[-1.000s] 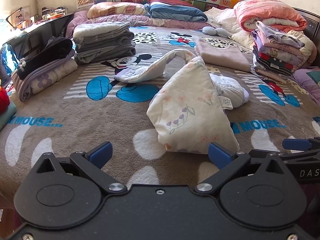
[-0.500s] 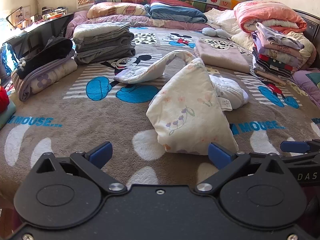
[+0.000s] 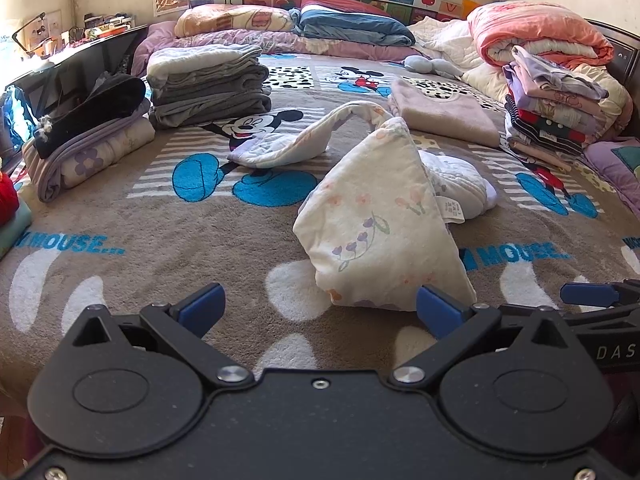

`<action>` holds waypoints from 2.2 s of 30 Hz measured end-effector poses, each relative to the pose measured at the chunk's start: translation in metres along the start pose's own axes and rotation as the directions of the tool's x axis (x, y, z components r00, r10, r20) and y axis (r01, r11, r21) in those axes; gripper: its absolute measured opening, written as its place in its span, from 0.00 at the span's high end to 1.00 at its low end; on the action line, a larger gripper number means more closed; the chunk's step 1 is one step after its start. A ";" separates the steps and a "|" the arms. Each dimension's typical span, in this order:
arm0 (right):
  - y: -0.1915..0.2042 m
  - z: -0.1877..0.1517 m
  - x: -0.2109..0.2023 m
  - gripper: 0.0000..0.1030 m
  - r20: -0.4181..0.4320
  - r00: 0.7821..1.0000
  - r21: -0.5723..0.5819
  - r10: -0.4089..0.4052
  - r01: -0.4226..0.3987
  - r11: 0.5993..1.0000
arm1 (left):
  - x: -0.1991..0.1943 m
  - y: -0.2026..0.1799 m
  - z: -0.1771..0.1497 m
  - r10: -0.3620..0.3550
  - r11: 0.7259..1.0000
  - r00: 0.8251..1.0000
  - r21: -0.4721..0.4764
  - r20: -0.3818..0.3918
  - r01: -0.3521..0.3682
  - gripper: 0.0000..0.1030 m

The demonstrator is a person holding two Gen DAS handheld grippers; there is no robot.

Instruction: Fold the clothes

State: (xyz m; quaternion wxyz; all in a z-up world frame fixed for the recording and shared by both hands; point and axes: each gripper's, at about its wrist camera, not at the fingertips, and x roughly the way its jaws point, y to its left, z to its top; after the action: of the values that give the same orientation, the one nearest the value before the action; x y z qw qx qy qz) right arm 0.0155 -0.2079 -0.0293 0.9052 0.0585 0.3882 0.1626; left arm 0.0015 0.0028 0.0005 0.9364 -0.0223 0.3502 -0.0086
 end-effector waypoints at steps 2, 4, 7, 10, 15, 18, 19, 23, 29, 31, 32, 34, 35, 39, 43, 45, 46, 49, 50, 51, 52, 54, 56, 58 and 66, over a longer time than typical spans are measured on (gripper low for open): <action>-0.001 0.000 0.000 0.00 0.002 1.000 0.003 0.002 -0.002 1.000 | -0.001 0.000 0.001 0.001 1.000 1.000 0.002 0.002 -0.001 0.00; -0.001 0.001 -0.001 0.00 0.004 1.000 0.005 0.005 -0.005 1.000 | -0.003 0.001 0.002 0.003 1.000 1.000 0.003 0.004 -0.003 0.00; -0.002 0.004 -0.001 0.00 0.008 1.000 0.007 0.011 -0.011 1.000 | -0.004 0.002 0.003 0.007 1.000 1.000 -0.001 0.007 -0.007 0.00; -0.001 0.006 -0.001 0.00 0.011 1.000 0.004 0.021 -0.021 1.000 | -0.006 0.002 0.004 0.010 1.000 1.000 -0.001 0.009 -0.010 0.00; -0.004 0.008 -0.003 0.00 0.035 0.998 0.016 0.046 -0.046 0.999 | -0.006 0.003 0.007 0.009 1.000 1.000 -0.006 0.016 -0.009 0.00; -0.008 0.008 -0.006 0.00 0.059 0.996 0.018 0.067 -0.068 0.998 | -0.004 0.002 0.007 0.005 1.000 1.000 -0.011 0.016 -0.005 0.00; -0.010 0.008 -0.007 0.00 0.073 0.995 0.021 0.072 -0.073 0.997 | -0.003 0.002 0.007 0.001 1.000 1.000 -0.012 0.014 -0.001 0.00; -0.022 0.010 -0.010 0.00 0.141 0.985 0.039 0.095 -0.102 0.994 | 0.003 0.002 0.006 -0.032 0.999 0.999 -0.031 0.016 0.033 0.00; -0.049 0.010 0.000 0.00 0.248 0.964 0.044 0.090 -0.104 0.994 | 0.008 0.001 0.004 -0.096 0.993 0.992 -0.059 0.087 0.102 0.00; -0.062 0.011 0.009 0.00 0.275 0.958 0.059 0.086 -0.106 0.993 | 0.011 0.000 0.001 -0.125 0.990 0.985 -0.054 0.121 0.132 0.00; -0.070 0.012 0.015 0.00 0.275 0.958 0.083 0.084 -0.111 0.990 | 0.014 -0.002 0.000 -0.131 0.989 0.983 -0.051 0.130 0.138 0.00; -0.085 0.016 0.025 0.00 0.274 0.958 0.129 0.081 -0.120 0.984 | 0.020 -0.005 -0.003 -0.142 0.988 0.980 -0.041 0.141 0.149 0.00; -0.092 0.018 0.031 0.00 0.267 0.960 0.152 0.079 -0.123 0.981 | 0.024 -0.006 -0.003 -0.147 0.987 0.980 -0.038 0.138 0.154 0.00; -0.120 0.026 0.059 0.00 0.225 0.969 0.231 0.102 -0.154 0.961 | 0.041 -0.013 -0.008 -0.194 0.981 0.978 -0.015 0.077 0.195 0.00; -0.142 0.034 0.086 0.00 0.234 0.967 0.281 0.100 -0.166 0.945 | 0.050 -0.026 -0.017 -0.226 0.974 0.973 0.033 0.052 0.225 0.00; -0.156 0.038 0.101 0.03 0.241 0.964 0.333 0.114 -0.192 0.923 | 0.053 -0.033 -0.022 -0.233 0.971 0.971 0.064 0.059 0.229 0.00; -0.164 0.041 0.109 0.05 0.249 0.960 0.364 0.125 -0.213 0.907 | 0.054 -0.036 -0.024 -0.236 0.970 0.969 0.078 0.066 0.231 0.00; -0.182 0.048 0.129 0.13 0.275 0.950 0.428 0.146 -0.257 0.867 | 0.060 -0.044 -0.028 -0.236 0.970 0.969 0.082 0.072 0.230 0.01; -0.187 0.050 0.135 0.15 0.287 0.946 0.443 0.152 -0.272 0.855 | 0.063 -0.046 -0.028 -0.236 0.970 0.969 0.074 0.071 0.231 0.01; -0.191 0.052 0.141 0.15 0.298 0.942 0.452 0.156 -0.284 0.846 | 0.066 -0.048 -0.028 -0.236 0.971 0.969 0.067 0.072 0.232 0.02; -0.195 0.053 0.146 0.16 0.309 0.938 0.458 0.160 -0.293 0.839 | 0.069 -0.051 -0.028 -0.237 0.971 0.969 0.062 0.072 0.232 0.02; -0.198 0.052 0.154 0.17 0.330 0.929 0.442 0.167 -0.308 0.843 | 0.073 -0.057 -0.029 -0.236 0.971 0.969 0.056 0.073 0.233 0.02; -0.195 0.050 0.159 0.18 0.344 0.924 0.402 0.167 -0.306 0.863 | 0.080 -0.063 -0.029 -0.219 0.975 0.973 0.048 0.072 0.216 0.02; -0.192 0.050 0.161 0.17 0.350 0.921 0.371 0.174 -0.306 0.877 | 0.087 -0.067 -0.028 -0.190 0.981 0.979 0.038 0.070 0.188 0.09; -0.194 0.052 0.163 0.18 0.362 0.906 0.351 0.221 -0.352 0.867 | 0.087 -0.026 -0.004 -0.163 0.984 0.981 -0.058 0.108 0.170 0.74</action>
State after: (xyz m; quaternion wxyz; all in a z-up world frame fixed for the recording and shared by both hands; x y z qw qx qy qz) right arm 0.2065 -0.3339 -0.1497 0.8873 0.3290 0.2533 0.2008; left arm 0.0643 -0.0259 -0.0581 0.9479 -0.0832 0.2984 -0.0739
